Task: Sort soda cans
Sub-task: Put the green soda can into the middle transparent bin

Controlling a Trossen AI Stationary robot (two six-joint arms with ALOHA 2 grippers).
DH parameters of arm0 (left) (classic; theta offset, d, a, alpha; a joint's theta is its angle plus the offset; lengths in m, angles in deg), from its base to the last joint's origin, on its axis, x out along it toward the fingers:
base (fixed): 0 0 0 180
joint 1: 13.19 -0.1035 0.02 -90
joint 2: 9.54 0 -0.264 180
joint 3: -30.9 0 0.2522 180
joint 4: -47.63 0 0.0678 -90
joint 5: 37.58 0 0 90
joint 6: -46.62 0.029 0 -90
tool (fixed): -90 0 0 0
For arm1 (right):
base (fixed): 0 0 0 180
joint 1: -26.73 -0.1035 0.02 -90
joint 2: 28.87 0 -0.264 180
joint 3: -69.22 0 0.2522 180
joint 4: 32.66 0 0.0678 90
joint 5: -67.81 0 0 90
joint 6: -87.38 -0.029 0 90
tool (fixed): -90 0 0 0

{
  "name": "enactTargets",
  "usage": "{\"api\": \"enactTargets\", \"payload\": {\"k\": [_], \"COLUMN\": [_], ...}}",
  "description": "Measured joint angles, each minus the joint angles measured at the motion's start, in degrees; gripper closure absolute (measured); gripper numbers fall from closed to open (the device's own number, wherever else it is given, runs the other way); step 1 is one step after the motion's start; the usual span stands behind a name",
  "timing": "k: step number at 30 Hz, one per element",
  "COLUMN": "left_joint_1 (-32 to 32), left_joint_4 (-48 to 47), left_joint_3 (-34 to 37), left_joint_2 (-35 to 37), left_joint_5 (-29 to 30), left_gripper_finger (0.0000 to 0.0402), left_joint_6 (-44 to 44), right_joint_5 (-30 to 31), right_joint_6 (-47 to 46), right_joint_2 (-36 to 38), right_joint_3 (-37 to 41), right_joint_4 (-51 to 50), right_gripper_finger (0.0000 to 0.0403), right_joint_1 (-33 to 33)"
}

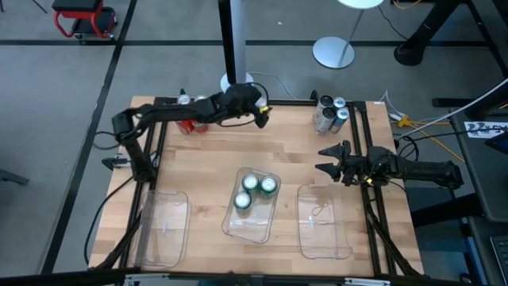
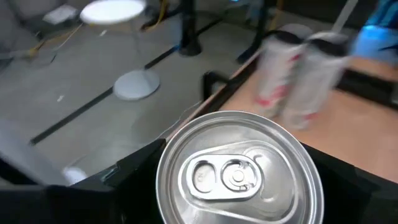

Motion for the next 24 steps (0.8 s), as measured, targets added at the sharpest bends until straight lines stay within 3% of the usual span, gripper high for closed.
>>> {"api": "enactTargets", "payload": {"k": [11,24], "left_joint_1": [14.07,31.89], "left_joint_4": [-9.96,-12.70], "left_joint_3": [-0.12,-0.11], "left_joint_2": [12.12,14.31], "left_joint_5": [0.07,1.30], "left_gripper_finger": [0.0101,0.0100], "left_joint_6": [0.30,-1.90], "right_joint_5": [1.00,1.33], "right_joint_6": [0.00,-0.02], "right_joint_2": [0.00,0.00], "right_joint_3": [-0.02,-0.04], "right_joint_4": [0.13,0.41], "right_gripper_finger": [0.0027,0.0027], "right_joint_1": [0.00,0.00]}}
